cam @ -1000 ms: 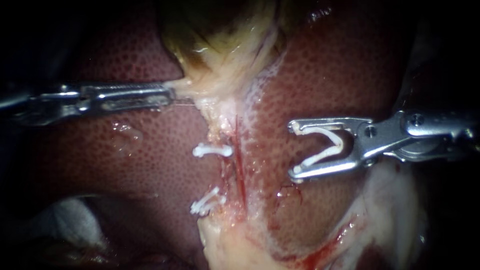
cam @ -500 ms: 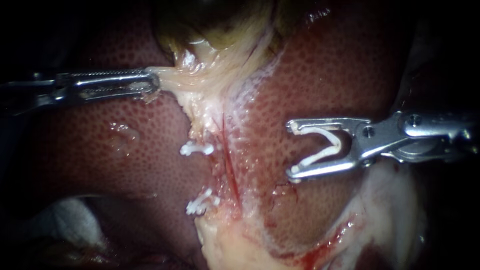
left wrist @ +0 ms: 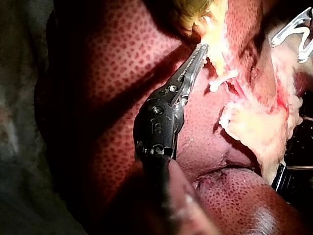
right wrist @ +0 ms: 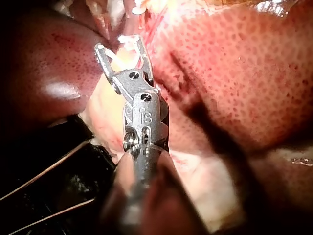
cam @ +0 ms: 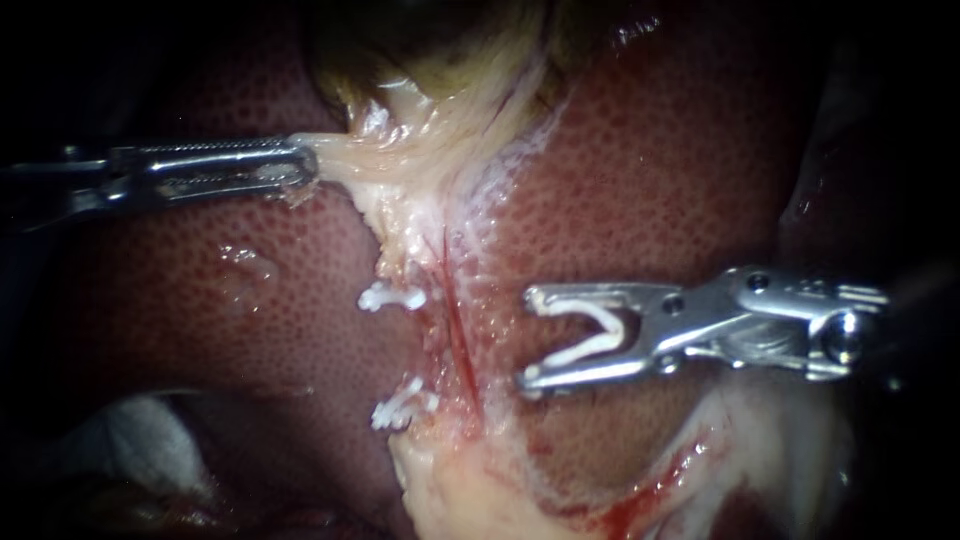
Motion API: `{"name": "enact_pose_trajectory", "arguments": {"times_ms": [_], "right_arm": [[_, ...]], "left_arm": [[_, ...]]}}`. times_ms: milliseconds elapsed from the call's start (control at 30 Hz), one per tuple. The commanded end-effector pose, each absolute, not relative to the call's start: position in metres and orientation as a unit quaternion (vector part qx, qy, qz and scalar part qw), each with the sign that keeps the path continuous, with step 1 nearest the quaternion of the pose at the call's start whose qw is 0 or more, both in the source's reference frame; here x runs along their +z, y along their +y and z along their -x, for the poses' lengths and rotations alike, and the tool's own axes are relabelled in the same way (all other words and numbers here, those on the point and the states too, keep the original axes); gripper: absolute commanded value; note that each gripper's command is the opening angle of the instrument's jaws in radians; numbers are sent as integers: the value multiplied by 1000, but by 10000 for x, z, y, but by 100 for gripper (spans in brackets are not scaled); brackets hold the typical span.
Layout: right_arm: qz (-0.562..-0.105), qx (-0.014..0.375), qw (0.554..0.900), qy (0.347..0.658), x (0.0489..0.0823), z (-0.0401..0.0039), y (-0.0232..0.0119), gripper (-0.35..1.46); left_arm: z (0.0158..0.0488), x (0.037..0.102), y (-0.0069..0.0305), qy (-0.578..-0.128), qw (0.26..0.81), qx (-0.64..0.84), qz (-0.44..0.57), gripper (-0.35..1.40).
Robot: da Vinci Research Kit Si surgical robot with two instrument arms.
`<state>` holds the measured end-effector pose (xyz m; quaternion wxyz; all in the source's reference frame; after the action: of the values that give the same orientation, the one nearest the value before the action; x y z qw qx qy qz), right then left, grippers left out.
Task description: Clipping first clip right tube
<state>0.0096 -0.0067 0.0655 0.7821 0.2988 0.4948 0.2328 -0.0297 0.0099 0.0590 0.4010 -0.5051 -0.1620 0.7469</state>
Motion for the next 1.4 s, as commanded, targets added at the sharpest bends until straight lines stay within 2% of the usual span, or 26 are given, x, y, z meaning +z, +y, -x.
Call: {"name": "enact_pose_trajectory", "arguments": {"times_ms": [33,333,567,867,1400], "right_arm": [[-300,233,783,493,664,-99,-69,48],[-306,244,785,481,737,-124,-89,49],[-305,239,789,476,770,-133,-97,50],[-314,236,787,475,788,-143,-102,50],[-362,230,774,466,800,-165,-129,45]], "left_arm": [[298,589,99,-162,401,747,505,-35],[299,585,97,-160,403,747,504,-35],[300,582,95,-159,400,748,505,-35],[301,580,94,-160,400,748,505,-35],[303,581,95,-159,401,748,505,-35]]}}
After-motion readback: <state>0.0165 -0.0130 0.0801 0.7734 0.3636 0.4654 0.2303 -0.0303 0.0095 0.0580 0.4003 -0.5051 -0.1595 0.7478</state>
